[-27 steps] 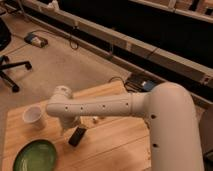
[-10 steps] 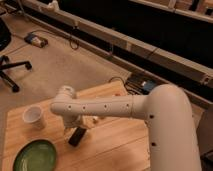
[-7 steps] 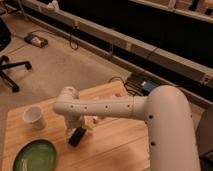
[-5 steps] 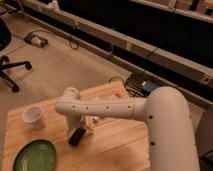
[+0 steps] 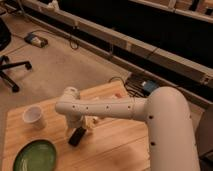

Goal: Place the eraser on the white sponge

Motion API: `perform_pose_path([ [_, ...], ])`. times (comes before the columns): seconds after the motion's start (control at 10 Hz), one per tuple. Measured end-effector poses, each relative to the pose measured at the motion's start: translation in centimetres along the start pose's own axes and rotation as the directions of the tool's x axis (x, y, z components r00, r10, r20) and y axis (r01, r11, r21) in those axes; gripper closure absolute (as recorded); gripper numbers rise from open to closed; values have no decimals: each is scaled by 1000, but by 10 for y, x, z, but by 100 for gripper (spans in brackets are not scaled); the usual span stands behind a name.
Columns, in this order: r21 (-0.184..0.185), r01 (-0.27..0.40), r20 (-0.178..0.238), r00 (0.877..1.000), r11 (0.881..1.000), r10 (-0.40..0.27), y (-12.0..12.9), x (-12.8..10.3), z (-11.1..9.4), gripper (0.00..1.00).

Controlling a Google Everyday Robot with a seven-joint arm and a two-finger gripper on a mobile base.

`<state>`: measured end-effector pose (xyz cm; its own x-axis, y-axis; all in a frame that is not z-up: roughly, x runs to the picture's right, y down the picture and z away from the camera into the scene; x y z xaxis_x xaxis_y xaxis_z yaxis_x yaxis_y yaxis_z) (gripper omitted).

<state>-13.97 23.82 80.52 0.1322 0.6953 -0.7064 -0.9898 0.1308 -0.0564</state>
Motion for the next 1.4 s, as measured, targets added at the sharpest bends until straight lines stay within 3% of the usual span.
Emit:
perform_pose_path([
  [0.6, 0, -1, 0, 1000, 1000, 1, -1, 0, 0, 20],
  [0.7, 0, -1, 0, 1000, 1000, 1, -1, 0, 0, 25],
  [1.4, 0, -1, 0, 1000, 1000, 1, -1, 0, 0, 94],
])
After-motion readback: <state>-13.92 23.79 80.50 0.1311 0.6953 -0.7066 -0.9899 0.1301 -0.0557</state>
